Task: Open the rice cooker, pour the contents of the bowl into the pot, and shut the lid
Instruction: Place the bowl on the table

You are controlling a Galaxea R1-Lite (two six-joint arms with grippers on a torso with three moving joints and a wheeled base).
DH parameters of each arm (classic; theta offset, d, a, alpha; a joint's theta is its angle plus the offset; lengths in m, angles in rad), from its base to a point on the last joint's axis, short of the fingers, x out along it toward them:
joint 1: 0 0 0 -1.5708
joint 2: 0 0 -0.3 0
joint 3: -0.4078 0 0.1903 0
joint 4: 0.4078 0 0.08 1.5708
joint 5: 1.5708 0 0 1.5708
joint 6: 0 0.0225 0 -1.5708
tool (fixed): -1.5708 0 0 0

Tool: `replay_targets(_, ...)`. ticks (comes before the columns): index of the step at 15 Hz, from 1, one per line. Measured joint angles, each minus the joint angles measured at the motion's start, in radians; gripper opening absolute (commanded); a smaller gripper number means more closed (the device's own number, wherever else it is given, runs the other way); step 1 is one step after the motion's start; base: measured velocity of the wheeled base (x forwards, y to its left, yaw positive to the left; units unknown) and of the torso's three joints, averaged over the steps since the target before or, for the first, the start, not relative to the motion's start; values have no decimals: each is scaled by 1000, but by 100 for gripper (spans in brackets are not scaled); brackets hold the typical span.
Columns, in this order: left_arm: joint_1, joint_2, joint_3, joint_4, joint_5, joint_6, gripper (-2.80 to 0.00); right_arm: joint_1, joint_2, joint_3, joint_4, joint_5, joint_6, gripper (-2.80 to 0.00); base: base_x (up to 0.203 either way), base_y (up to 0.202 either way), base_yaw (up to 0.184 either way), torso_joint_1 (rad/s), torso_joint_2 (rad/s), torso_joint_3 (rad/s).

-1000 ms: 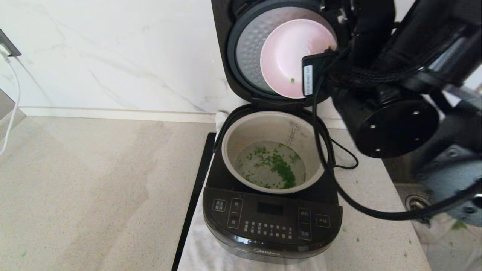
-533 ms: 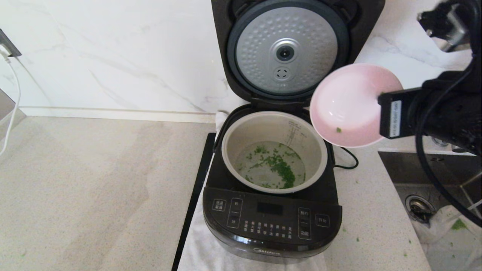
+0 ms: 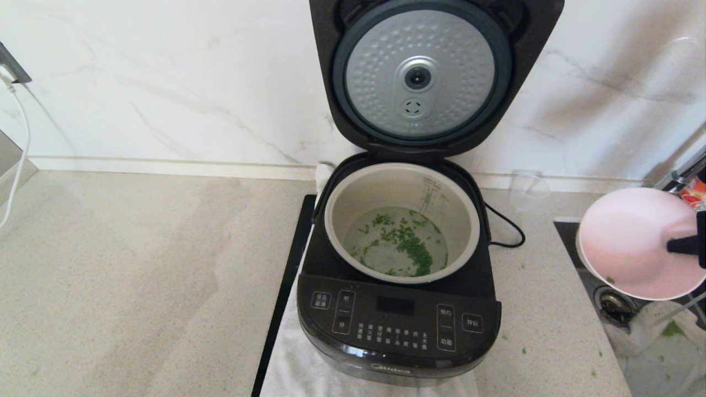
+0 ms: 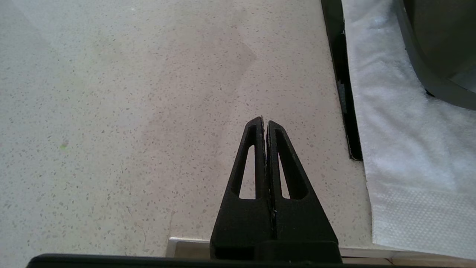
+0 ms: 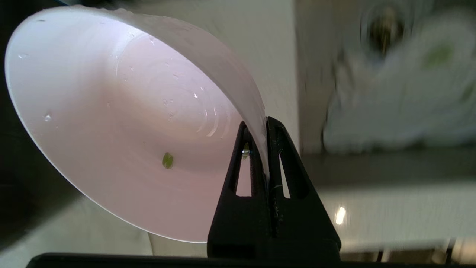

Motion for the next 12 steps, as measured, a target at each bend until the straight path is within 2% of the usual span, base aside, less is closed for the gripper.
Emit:
replay_targets(2, 0, 0, 0, 0, 0, 0, -280, -160, 3, 106, 7, 148, -42, -280, 0, 0, 0, 0, 0, 0)
replay_targets(4, 0, 0, 0, 0, 0, 0, -280, -247, 39, 222, -33, 257, -65, -280, 0, 0, 0, 0, 0, 0)
replay_targets(7, 0, 0, 0, 0, 0, 0, -280, -293, 131, 325, -156, 335, -65, -280, 0, 0, 0, 0, 0, 0)
replay_targets(12, 0, 0, 0, 0, -1, 0, -280, -348, 299, 390, -244, 430, -66, -280, 0, 0, 0, 0, 0, 0)
